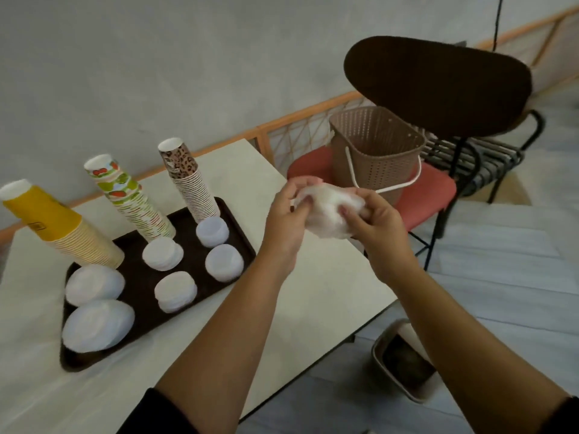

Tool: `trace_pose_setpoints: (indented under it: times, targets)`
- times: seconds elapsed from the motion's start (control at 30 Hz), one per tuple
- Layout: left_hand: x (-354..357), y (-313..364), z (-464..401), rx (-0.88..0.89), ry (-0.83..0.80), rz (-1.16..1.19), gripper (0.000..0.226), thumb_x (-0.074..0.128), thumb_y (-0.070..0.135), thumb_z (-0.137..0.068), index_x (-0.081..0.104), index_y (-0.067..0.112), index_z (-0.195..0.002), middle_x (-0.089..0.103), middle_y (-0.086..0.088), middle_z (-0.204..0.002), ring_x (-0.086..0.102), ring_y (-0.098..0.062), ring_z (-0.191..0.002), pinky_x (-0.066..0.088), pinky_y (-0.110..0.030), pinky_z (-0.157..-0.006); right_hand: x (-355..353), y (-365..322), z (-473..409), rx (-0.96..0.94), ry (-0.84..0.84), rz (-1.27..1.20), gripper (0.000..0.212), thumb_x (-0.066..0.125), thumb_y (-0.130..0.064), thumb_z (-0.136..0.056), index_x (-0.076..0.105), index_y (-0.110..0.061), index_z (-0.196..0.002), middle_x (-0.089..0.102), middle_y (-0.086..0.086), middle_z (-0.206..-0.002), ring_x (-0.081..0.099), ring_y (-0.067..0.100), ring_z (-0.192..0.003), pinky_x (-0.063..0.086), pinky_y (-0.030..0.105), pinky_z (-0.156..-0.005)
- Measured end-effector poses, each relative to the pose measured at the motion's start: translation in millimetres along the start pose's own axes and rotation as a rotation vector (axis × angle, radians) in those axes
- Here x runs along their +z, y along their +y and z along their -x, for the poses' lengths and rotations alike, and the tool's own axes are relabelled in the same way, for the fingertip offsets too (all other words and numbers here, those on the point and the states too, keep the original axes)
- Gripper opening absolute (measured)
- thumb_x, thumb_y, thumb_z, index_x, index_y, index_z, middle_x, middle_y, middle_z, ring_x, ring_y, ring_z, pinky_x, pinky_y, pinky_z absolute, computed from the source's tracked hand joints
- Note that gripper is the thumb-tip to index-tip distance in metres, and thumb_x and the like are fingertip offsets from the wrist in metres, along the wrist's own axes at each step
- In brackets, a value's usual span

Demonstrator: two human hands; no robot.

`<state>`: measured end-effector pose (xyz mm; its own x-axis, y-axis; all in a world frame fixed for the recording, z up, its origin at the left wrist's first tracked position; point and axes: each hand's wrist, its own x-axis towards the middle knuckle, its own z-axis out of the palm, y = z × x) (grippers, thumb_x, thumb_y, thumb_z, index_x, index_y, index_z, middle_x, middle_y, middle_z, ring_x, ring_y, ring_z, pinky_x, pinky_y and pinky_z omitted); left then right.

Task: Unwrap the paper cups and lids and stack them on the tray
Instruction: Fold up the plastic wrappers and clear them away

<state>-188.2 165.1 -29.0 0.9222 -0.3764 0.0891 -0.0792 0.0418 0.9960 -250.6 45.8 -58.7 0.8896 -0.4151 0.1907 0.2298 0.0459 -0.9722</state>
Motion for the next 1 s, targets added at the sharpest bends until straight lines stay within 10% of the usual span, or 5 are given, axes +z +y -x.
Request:
trace_pose_setpoints:
  times: [0.17,0.33,0.73,0.87,1.0]
  targets:
    - [63,-35,10,-0.110,-0.322,-0.010,0.031,0.070,0.024,-0.082,0.064,0.014,-0.110,0.067,-0.005,-0.105,0.064,-0.015,-0.096,0.053,-0.026,-0.076,-87,14,15,0.095,0.088,-0.040,0.020,0.060,-0.013,-0.084,0.056,-0.013,-0.104,0.072,0.001,-0.085,0.068,0.014,-0.077,0.055,0.023,-0.068]
    - [138,-95,32,-0.196,-0.462,-0.170,0.018,0.074,0.020,-0.081,0.059,0.016,-0.090,0.063,0.005,-0.083,0.058,-0.006,-0.077,0.053,-0.025,-0.068,-175,47,53,0.284,0.092,-0.036,0.016,0.053,-0.012,-0.084,0.057,-0.011,-0.099,0.069,0.004,-0.081,0.066,0.014,-0.072,0.053,0.021,-0.061]
    - [201,-376,75,-0.733,-0.557,-0.543,0.026,0.065,0.015,-0.085,0.052,0.037,-0.087,0.058,0.011,-0.094,0.058,-0.013,-0.096,0.050,-0.025,-0.082,-242,304,161,0.805,0.456,0.255,0.020,0.063,0.001,-0.086,0.067,-0.017,-0.078,0.066,0.006,-0.072,0.066,0.026,-0.071,0.056,0.033,-0.064]
    - [211,-455,79,-0.844,-0.519,-0.564,0.026,0.064,0.015,-0.087,0.045,0.029,-0.099,0.055,0.008,-0.098,0.056,-0.013,-0.095,0.052,-0.030,-0.085,-243,387,169,0.872,0.405,0.474,0.018,0.061,-0.008,-0.089,0.064,-0.025,-0.094,0.068,0.003,-0.098,0.063,0.012,-0.086,0.051,0.025,-0.081]
    - [216,-525,86,-0.820,-0.639,-0.608,0.035,0.063,0.017,-0.089,0.047,0.021,-0.121,0.056,0.003,-0.115,0.053,-0.008,-0.100,0.040,-0.007,-0.067,-250,454,172,0.898,0.203,0.683,0.032,0.052,-0.022,-0.095,0.053,-0.019,-0.128,0.053,0.001,-0.124,0.055,0.010,-0.104,0.040,0.016,-0.088]
